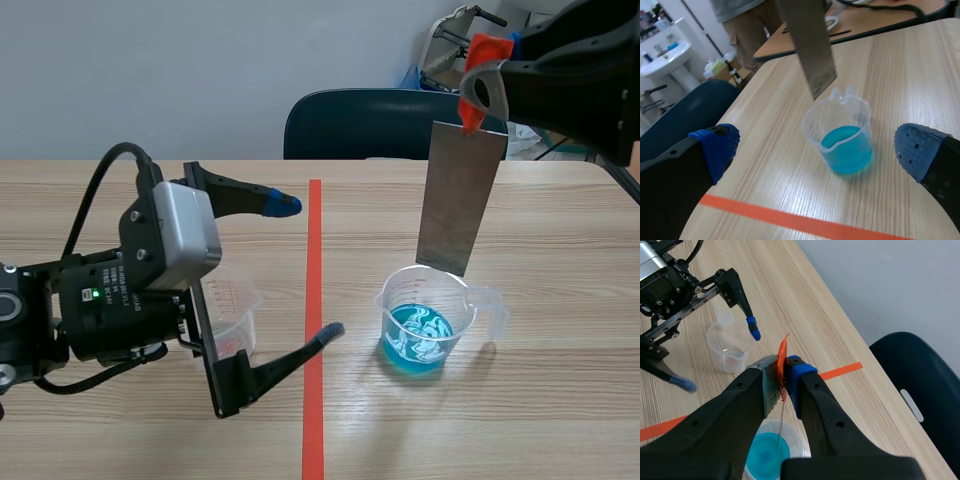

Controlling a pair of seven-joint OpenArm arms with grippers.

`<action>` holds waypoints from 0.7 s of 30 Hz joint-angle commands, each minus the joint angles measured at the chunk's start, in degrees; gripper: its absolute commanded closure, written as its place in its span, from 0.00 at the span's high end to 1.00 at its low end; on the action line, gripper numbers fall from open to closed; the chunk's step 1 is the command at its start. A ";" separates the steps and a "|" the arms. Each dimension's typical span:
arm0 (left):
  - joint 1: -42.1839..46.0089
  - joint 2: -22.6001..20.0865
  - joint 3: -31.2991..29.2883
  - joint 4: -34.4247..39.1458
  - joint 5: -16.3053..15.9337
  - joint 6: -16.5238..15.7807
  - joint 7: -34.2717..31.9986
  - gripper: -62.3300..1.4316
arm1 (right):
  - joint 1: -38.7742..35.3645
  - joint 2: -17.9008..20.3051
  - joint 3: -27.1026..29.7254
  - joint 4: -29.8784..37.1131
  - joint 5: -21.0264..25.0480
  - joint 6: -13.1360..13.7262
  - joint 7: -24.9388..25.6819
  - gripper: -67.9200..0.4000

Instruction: Do the redox reaction experiment

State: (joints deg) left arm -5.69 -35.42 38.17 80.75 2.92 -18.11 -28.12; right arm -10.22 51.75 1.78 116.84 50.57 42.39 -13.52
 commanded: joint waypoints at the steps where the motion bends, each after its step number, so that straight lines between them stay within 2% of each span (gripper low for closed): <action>1: 0.13 -0.46 -0.28 0.87 -1.16 0.76 0.04 1.00 | 0.55 -0.04 0.00 0.55 0.61 0.33 1.05 0.02; 5: 0.13 -1.42 -0.28 0.87 -2.03 0.92 2.69 1.00 | 0.55 -0.04 0.00 0.55 0.61 0.33 1.05 0.02; 21: 0.15 -1.77 -0.26 0.72 -1.77 0.85 2.67 1.00 | 0.55 -0.04 0.00 0.55 0.61 0.33 1.05 0.02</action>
State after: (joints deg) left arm -5.56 -37.32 38.17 80.75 1.50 -17.56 -24.67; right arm -10.22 51.75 1.78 116.84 50.57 42.39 -13.52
